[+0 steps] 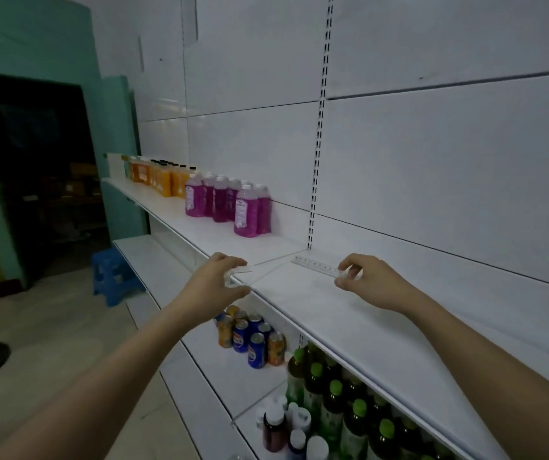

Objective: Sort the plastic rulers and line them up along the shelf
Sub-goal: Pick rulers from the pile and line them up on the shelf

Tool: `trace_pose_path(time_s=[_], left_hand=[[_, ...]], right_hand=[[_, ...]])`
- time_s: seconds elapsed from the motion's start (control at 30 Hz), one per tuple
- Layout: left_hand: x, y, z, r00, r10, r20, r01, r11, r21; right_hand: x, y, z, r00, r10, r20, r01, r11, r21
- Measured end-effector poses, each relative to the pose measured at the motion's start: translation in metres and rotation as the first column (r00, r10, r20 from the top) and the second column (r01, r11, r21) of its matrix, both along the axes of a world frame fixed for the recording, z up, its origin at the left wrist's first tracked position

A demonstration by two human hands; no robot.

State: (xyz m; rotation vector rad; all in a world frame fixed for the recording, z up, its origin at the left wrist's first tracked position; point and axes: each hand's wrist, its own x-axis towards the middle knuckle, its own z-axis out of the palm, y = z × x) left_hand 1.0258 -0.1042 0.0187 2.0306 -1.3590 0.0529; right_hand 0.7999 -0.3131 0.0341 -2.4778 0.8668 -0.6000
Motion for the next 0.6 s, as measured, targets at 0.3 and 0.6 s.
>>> trace_pose_path(time_s=[0.3, 0.6], left_hand=[[0.087, -0.065, -0.012, 0.976, -0.214, -0.036, 0.216, 0.976, 0.040], [0.115, -0.204, -0.019, 0.899, -0.434, -0.058, 0.438, 0.889, 0.134]], right_hand=[[0.040, -0.025, -0.002, 0.984, -0.177, -0.012, 0.177, 0.984, -0.029], [0.043, -0.079, -0.008, 0.925, -0.379, 0.025, 0.378, 0.925, 0.026]])
